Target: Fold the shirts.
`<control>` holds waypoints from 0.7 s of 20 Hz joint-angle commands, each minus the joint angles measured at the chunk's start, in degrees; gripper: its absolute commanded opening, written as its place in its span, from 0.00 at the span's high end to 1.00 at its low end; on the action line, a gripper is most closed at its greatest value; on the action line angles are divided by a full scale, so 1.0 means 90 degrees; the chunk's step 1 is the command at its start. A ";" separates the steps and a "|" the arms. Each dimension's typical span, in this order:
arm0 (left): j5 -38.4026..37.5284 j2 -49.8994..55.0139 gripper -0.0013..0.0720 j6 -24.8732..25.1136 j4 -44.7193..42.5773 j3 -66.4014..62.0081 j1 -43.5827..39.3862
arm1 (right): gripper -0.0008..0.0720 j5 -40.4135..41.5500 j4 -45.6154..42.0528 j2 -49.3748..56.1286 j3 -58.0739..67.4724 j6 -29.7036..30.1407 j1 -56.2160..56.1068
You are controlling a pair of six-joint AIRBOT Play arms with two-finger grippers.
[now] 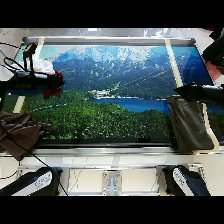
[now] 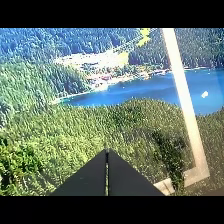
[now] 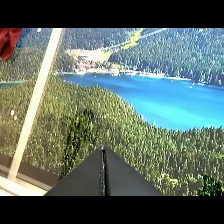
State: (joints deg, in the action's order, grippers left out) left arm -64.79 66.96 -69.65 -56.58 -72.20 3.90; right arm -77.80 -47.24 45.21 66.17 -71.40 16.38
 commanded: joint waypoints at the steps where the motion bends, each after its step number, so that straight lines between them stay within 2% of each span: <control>1: 0.0002 0.0000 0.97 0.0002 0.0000 0.0000 0.0002 | 0.97 -0.0126 0.0005 0.0002 0.0007 -0.0010 -0.0005; 12: 0.0022 0.0000 0.97 0.0007 0.0044 0.0000 0.0002 | 0.97 -0.0233 -0.0010 0.0002 0.0007 0.0051 -0.0005; 13: 0.0238 0.0029 0.96 0.0010 -0.0022 0.0000 0.0002 | 0.97 -0.0231 -0.0032 0.0002 0.0007 0.0068 -0.0005; 14: 0.0508 0.0078 0.75 0.0032 -0.0260 0.0000 0.0002 | 0.97 -0.0219 -0.0095 0.0002 0.0007 0.0068 -0.0005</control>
State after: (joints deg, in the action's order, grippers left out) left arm -63.81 67.16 -69.63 -56.62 -72.20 3.90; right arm -79.77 -47.40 45.21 66.17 -71.13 16.38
